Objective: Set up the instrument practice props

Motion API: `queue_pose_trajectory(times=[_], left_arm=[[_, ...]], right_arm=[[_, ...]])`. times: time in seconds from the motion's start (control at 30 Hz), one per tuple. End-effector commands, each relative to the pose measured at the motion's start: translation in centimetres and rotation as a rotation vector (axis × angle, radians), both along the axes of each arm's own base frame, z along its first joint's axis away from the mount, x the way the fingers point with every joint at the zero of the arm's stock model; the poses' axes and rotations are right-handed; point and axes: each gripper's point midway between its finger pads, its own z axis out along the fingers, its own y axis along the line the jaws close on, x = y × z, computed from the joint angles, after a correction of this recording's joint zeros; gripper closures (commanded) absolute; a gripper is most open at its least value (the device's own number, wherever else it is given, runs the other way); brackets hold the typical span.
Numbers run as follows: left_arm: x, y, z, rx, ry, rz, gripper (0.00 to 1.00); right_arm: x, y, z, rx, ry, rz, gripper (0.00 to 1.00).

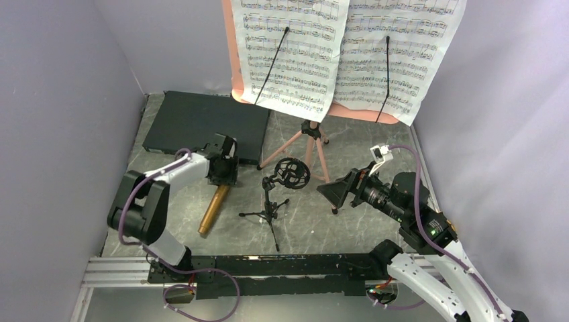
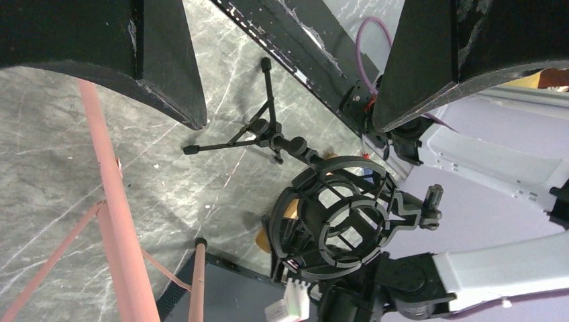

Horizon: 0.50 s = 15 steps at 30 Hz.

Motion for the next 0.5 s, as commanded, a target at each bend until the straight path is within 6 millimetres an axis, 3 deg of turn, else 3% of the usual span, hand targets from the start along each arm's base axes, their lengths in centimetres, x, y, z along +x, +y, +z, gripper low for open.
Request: queue_pose_trajectory(times=[0.0, 0.2, 0.47], left_arm=[[0.5, -1.3, 4.1, -0.12, -0.135, 0.018, 0.95], [-0.4, -1.6, 11.0, -0.235, -0.332, -0.013, 0.97], [-4.2, -2.8, 23.6, -0.487, -0.725, -0.161, 0.97]], right_arm=[[-0.1, 0.0, 2.0, 0.033, -0.049, -0.001, 0.0], [-0.2, 1.1, 2.1, 0.05, -0.034, 0.051, 0.0], [-0.7, 3.0, 2.4, 0.141, -0.009, 0.139, 0.01]])
